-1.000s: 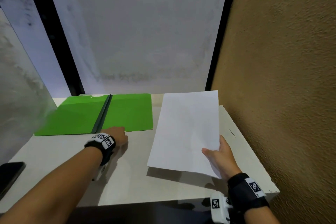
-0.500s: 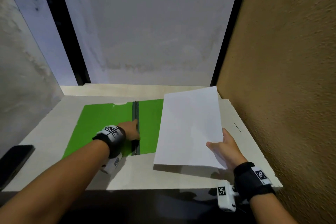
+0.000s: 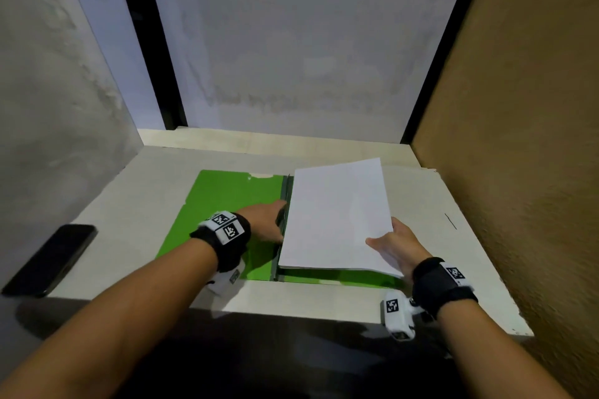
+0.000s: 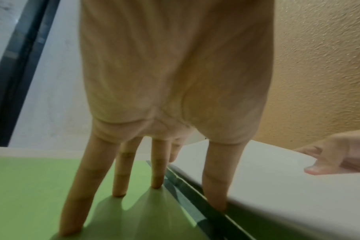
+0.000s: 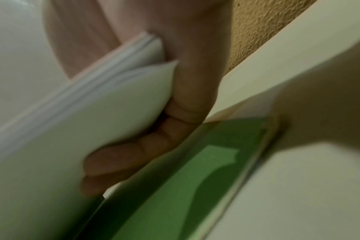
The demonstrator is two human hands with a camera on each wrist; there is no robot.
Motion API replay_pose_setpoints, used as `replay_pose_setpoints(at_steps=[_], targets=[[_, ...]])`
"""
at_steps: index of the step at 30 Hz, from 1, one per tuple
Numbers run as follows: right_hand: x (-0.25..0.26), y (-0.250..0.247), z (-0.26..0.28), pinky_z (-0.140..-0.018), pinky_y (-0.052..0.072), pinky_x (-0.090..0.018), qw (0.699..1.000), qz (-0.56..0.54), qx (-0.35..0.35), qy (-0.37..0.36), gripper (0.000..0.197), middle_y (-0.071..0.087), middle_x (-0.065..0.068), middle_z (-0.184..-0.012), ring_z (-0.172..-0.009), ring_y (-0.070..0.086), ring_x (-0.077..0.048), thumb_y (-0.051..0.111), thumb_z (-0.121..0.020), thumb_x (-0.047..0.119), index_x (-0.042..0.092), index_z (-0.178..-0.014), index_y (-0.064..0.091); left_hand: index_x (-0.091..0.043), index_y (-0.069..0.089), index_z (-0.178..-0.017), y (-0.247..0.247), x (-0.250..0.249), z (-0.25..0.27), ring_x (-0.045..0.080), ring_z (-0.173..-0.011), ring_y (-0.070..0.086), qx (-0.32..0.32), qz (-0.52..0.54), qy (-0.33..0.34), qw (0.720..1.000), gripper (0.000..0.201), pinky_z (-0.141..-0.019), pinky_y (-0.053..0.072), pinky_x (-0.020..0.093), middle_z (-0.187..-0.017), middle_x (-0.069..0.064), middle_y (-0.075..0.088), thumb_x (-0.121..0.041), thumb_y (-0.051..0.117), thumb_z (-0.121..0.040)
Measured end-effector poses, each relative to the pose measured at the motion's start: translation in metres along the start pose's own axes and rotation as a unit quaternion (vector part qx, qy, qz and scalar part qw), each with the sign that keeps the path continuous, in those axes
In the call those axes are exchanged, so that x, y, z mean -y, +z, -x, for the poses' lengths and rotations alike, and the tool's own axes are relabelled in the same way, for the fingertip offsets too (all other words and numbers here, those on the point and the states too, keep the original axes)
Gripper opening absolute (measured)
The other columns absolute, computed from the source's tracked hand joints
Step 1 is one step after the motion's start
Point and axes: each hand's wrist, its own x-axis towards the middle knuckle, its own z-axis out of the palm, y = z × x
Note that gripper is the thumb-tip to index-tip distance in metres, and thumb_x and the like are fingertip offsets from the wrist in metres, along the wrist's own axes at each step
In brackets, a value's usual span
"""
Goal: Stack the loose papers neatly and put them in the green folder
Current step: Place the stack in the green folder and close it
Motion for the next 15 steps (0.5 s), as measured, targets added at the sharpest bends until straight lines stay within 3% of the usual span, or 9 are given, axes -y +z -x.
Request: replay_pose_setpoints(at_steps=[2, 4, 6, 8, 10, 13, 15], targets=[[-0.0002, 0.0041, -0.0017, -0.081, 0.056, -0.025, 1.0, 0.016, 0.005, 0.009, 0.055, 0.065, -0.014, -0.131, -0.117, 0.064, -0.029, 0.047, -0.089, -0.027, -0.002, -0.138, 0.051, -0.028, 0.012, -0.159, 0.0001, -0.0009, -0.001, 0.03, -0.109, 0.062, 0.0, -0.009, -0.003, 1.0, 0.095, -0.089, 0.053, 0.038, -0.143, 0.011, 0.054, -0.027, 0.072, -0.086], [0.0023, 0.0068, -0.0007, -0.079, 0.053, -0.025, 1.0, 0.027, 0.006, 0.014, 0.053, 0.067, -0.011, -0.124, -0.108, 0.066, -0.024, 0.046, -0.09, -0.027, 0.0, -0.136, 0.051, -0.03, 0.011, -0.159, 0.0009, -0.0007, -0.0018, 0.03, -0.098, 0.062, -0.002, -0.016, -0.001, 1.0, 0.095, -0.08, 0.052, 0.035, -0.134, 0.013, 0.06, -0.022, 0.071, -0.086], [0.0046, 0.0082, -0.0005, -0.074, 0.052, -0.022, 0.999, 0.038, 0.005, 0.017, 0.051, 0.068, -0.005, -0.113, -0.098, 0.066, -0.016, 0.046, -0.09, -0.027, 0.003, -0.131, 0.052, -0.031, 0.014, -0.157, 0.0012, -0.0003, -0.0025, 0.031, -0.099, 0.062, -0.003, -0.02, -0.001, 1.0, 0.091, -0.082, 0.053, 0.036, -0.13, 0.014, 0.061, -0.021, 0.07, -0.086], [0.0049, 0.0076, -0.0016, -0.074, 0.05, -0.022, 0.998, 0.052, 0.002, 0.023, 0.05, 0.068, -0.006, -0.116, -0.096, 0.064, -0.013, 0.047, -0.09, -0.026, 0.003, -0.13, 0.052, -0.032, 0.019, -0.156, 0.0005, -0.0015, -0.0012, 0.033, -0.108, 0.062, -0.003, -0.023, -0.002, 1.0, 0.087, -0.089, 0.054, 0.039, -0.136, 0.013, 0.058, -0.021, 0.071, -0.086], [0.0033, 0.0056, -0.0039, -0.079, 0.05, -0.026, 0.997, 0.067, -0.005, 0.027, 0.052, 0.066, -0.006, -0.122, -0.097, 0.063, -0.012, 0.05, -0.09, -0.024, 0.004, -0.135, 0.051, -0.032, 0.024, -0.153, 0.0001, -0.0024, -0.0013, 0.034, -0.113, 0.061, -0.003, -0.027, -0.001, 1.0, 0.082, -0.092, 0.053, 0.04, -0.141, 0.012, 0.055, -0.021, 0.072, -0.087], [0.0024, 0.0044, -0.0042, -0.09, 0.047, -0.032, 0.997, 0.076, -0.005, 0.029, 0.052, 0.066, -0.002, -0.115, -0.097, 0.063, -0.011, 0.051, -0.091, -0.023, 0.005, -0.135, 0.05, -0.032, 0.03, -0.15, -0.0004, -0.0018, -0.0024, 0.034, -0.115, 0.06, -0.004, -0.037, 0.0, 0.999, 0.077, -0.093, 0.052, 0.041, -0.143, 0.011, 0.054, -0.022, 0.072, -0.086], [0.0023, 0.0041, -0.0037, -0.084, 0.05, -0.028, 0.997, 0.07, -0.006, 0.023, 0.052, 0.067, -0.003, -0.117, -0.098, 0.064, -0.012, 0.051, -0.09, -0.024, 0.004, -0.135, 0.05, -0.032, 0.031, -0.149, -0.0008, -0.0019, -0.0026, 0.034, -0.114, 0.061, -0.004, -0.043, 0.001, 0.999, 0.076, -0.095, 0.053, 0.043, -0.142, 0.011, 0.055, -0.024, 0.073, -0.086]])
